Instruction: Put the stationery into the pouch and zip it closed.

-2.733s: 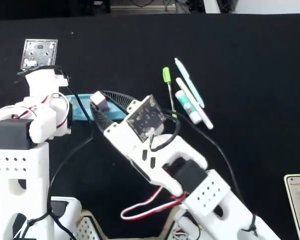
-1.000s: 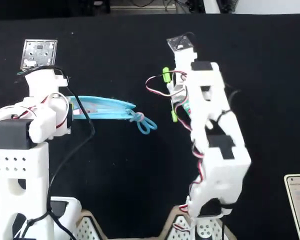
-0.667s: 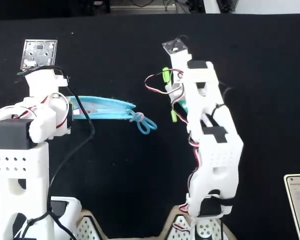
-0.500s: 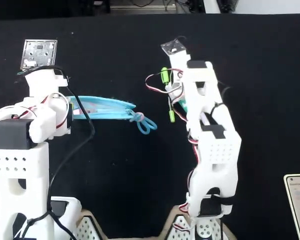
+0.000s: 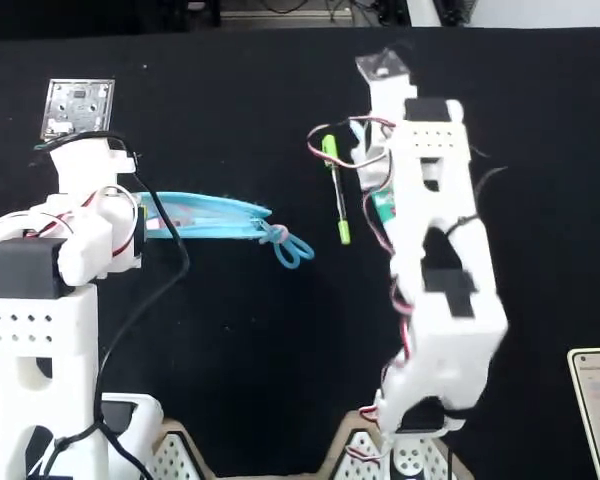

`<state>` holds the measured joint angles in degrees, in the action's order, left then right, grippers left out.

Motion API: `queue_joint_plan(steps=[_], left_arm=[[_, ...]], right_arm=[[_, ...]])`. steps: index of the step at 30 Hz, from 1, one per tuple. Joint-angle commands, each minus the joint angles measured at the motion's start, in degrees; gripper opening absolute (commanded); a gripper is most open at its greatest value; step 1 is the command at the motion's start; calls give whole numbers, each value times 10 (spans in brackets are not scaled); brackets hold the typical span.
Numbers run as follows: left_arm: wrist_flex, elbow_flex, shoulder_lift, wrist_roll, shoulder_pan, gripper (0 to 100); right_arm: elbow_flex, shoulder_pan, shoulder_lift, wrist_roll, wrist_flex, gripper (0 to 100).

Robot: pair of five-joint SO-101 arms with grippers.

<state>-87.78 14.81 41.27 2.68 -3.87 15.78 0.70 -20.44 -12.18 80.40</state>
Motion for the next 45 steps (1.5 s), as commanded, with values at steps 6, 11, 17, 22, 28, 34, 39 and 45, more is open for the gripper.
queue_joint_plan(steps=[6, 11, 17, 22, 28, 34, 39, 45], left_arm=[[-4, -7, -3, -3, -1, 30], [-4, -7, -3, -3, -1, 30], [-4, -7, -3, -3, -1, 30], [-4, -7, -3, -3, -1, 30], [-4, -7, -3, -3, -1, 30], [-4, -7, -3, -3, -1, 30], [-4, -7, -3, -3, -1, 30], [-12, -7, -3, -4, -2, 30]], right_arm=[[-108, 131, 386, 35, 66, 11], [-169, 232, 581, 68, 10, 11], [-292, 345, 755, 112, -164, 11], [-422, 426, 835, 112, -341, 11], [-483, 488, 858, 109, -416, 11], [-562, 492, 844, 107, -567, 11], [-666, 492, 843, 107, -738, 11], [-768, 489, 842, 107, -867, 11]])
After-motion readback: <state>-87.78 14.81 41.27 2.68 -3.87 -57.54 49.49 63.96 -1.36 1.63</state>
